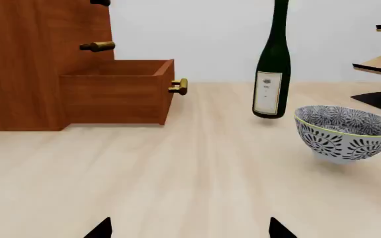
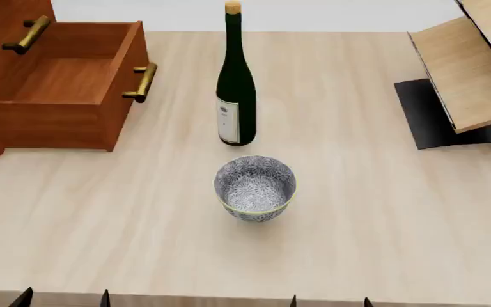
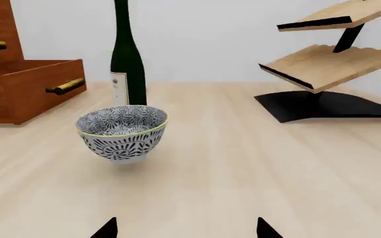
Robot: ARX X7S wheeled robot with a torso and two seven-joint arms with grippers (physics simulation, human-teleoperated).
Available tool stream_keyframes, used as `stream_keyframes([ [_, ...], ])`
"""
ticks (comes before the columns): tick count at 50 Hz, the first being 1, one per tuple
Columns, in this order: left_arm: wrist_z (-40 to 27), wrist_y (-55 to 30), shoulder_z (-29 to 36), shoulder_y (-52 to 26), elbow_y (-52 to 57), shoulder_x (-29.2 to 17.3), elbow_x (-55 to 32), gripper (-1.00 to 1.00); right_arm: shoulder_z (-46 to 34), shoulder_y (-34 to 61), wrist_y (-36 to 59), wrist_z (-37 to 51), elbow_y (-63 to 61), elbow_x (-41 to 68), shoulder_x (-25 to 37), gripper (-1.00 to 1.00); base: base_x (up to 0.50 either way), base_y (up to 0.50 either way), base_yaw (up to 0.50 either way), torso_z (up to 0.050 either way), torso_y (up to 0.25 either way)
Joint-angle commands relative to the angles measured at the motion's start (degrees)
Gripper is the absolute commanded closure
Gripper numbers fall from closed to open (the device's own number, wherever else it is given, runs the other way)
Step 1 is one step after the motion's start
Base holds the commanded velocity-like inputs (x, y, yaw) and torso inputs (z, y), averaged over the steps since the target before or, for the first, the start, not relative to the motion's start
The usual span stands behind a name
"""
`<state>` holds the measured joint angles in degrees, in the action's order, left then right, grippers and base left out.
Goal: Close the bottom drawer of the cabinet and open the top drawer.
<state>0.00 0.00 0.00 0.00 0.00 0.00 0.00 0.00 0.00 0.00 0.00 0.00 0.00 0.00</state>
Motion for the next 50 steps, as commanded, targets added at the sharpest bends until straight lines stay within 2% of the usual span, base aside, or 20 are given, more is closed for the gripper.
stream_keyframes([
  [1, -1.00, 0.21, 1.00, -0.04, -0.23, -0.85, -0.85, -1.00, -0.96, 0.01, -0.10, 0.96, 0.10, 0.71, 0.71, -1.00, 0.00, 0.00, 0.00, 0.000, 0.000],
  [10, -2.33, -0.56, 4.17, 0.49, 1.00, -2.48, -1.42, -1.00, -2.87, 0.86, 1.82, 3.03, 0.53, 2.62, 2.24, -1.00, 0.00, 0.00, 0.00, 0.000, 0.000],
  [13, -0.87, -2.40, 4.19, 0.63, 1.68, -2.98, -4.42, -1.00, -3.18, 0.76, 1.92, 3.34, 0.56, 3.35, 2.55, -1.00, 0.00, 0.00, 0.00, 0.000, 0.000],
  [14, 1.19, -0.26, 3.65, 1.30, 2.24, -2.89, -7.74, -1.00, -3.25, 0.71, 2.06, 3.44, 0.21, 3.67, 2.61, -1.00, 0.00, 0.00, 0.00, 0.020, 0.000],
  [15, -1.08, -1.71, 4.17, 1.11, 2.89, -3.16, -4.88, -1.00, -3.39, 0.70, 2.43, 3.67, -0.19, 3.72, 2.71, -1.00, 0.00, 0.00, 0.00, 0.050, 0.000],
  [17, -1.20, -0.86, 4.46, 1.10, 2.91, -3.34, -4.55, -1.00, -3.57, 0.66, 3.10, 3.94, -0.98, 4.16, 2.87, -1.00, 0.00, 0.00, 0.00, 0.050, 0.000],
  [40, -3.05, -6.53, 5.92, 0.26, 11.56, -5.75, -7.79, -1.00, -5.88, 2.56, 8.06, 6.22, -5.31, 5.55, 5.17, -1.00, 0.00, 0.00, 0.00, 0.050, 0.000],
  [50, -4.14, -4.46, 7.44, -0.20, 11.96, -6.91, -5.78, -1.00, -6.32, 2.61, 9.56, 7.19, -7.00, 6.37, 6.04, -1.00, 0.00, 0.00, 0.00, 0.050, 0.000],
])
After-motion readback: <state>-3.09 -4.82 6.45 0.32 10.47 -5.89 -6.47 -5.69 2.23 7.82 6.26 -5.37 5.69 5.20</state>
